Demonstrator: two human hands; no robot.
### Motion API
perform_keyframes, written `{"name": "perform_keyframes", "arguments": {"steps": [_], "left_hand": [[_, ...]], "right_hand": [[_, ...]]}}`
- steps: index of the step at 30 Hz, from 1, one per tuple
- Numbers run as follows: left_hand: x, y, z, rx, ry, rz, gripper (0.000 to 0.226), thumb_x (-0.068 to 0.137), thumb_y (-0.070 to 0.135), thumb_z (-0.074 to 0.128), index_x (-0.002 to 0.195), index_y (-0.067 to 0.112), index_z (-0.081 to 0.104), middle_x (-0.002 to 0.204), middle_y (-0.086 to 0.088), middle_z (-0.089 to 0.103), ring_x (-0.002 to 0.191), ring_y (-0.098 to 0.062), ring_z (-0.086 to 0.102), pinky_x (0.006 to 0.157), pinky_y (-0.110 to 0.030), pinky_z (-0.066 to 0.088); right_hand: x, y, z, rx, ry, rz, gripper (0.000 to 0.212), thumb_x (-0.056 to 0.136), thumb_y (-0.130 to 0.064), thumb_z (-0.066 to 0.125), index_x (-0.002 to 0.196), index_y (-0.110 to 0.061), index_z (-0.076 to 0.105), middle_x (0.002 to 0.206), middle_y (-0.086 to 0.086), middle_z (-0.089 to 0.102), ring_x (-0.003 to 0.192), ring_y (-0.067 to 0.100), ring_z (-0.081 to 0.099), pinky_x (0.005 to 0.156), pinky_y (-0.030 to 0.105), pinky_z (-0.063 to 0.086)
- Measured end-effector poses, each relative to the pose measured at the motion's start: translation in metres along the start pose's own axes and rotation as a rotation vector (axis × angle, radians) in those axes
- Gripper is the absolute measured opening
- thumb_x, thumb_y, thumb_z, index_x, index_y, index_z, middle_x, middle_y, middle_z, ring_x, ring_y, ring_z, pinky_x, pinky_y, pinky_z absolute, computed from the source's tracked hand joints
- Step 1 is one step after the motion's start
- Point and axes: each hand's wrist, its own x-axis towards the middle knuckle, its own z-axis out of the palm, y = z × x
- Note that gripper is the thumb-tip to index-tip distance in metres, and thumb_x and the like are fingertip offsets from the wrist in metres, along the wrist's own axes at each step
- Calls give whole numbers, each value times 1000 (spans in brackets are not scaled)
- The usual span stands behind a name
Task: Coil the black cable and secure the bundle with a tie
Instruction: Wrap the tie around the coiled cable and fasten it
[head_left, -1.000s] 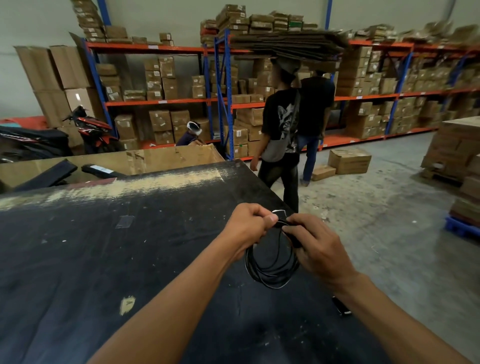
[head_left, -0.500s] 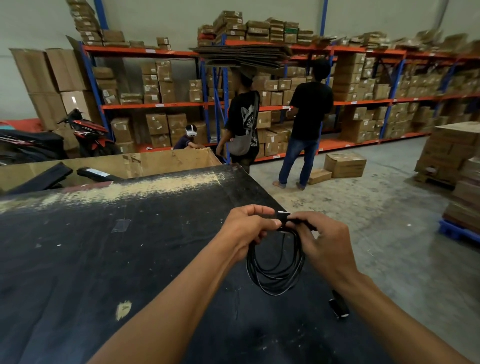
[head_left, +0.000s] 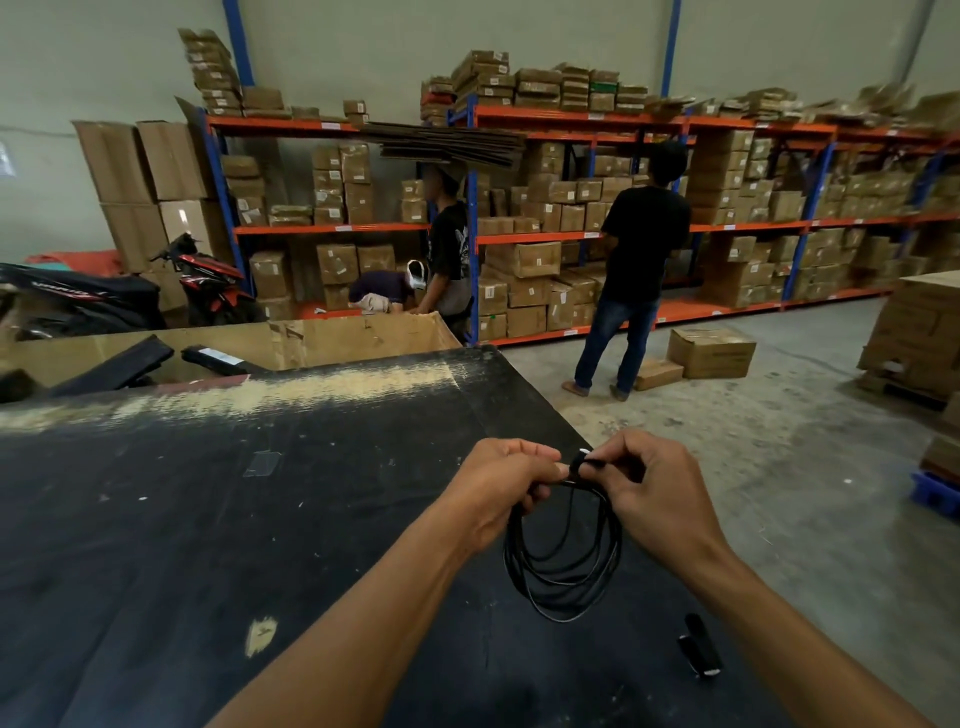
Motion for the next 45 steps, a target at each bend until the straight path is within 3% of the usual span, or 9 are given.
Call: {"name": "perform_keyframes", "arguments": {"steps": [3,9,16,21,25,27,35,40,45], "left_hand": [[-1,5,1,-80,-27,-54,18,88,-2,57,104,-2,67,78,-7,65,56,-9,54,51,-19,39],[-6,20,-1,47,-154,-157,24,93,4,54,111,-8,63,87,-17,73,56,-8,55,50,-17,44],[-14,18,-2,118,-76,-36,14,87,-1,62,96,-4,72,82,-16,76,53,-7,59,49,-16,46],[-23,21,-4,185,-102,29,12,84,1,64,89,2,75,77,-13,76,54,-7,59,50,-17,46],[-27,28,-5,212,-139,72,13,84,1,65,82,7,76,76,-12,76,54,-7,60,51,-18,46],[-30,31,-4,231,-158,78,12,84,1,65,82,7,76,76,-12,76,54,-7,61,51,-18,46],[-33,38,8,207,-216,66,13,88,3,62,87,5,75,79,-12,76,55,-6,60,51,-17,46],[-36,38,9,176,-205,19,14,89,1,60,94,0,74,82,-13,76,55,-6,60,51,-17,47],[-43,42,21,77,-140,18,16,87,-4,62,98,4,54,74,-17,74,48,-7,61,44,-15,43]], "right_hand": [[-1,1,1,-6,54,-28,17,79,-2,76,74,-17,69,68,-11,68,65,-4,63,55,9,46],[-11,0,0,33,103,-122,22,79,9,71,80,-13,69,78,-14,69,77,-7,67,66,7,50],[-9,-13,-15,95,-20,-67,26,81,1,72,83,-26,73,81,-12,72,77,-1,68,70,10,52],[-4,-20,-26,128,-94,32,16,77,-4,78,85,-18,74,81,-2,75,77,8,72,72,21,58],[-2,-28,-32,202,-152,104,29,72,-8,83,96,-21,73,89,2,75,83,12,72,77,26,60],[-1,-32,-36,153,-178,75,20,74,-8,81,86,-23,77,82,1,77,80,14,73,78,32,61],[-9,-36,-36,-55,17,-77,16,83,-20,75,69,-29,71,65,-7,71,63,6,64,62,31,53],[-9,-34,-45,-46,-110,-6,13,85,-26,72,74,-19,73,68,4,71,69,23,65,65,43,51],[-13,-35,-34,-163,59,-43,26,90,-21,66,64,-16,63,55,-6,59,55,6,55,50,23,41]]}}
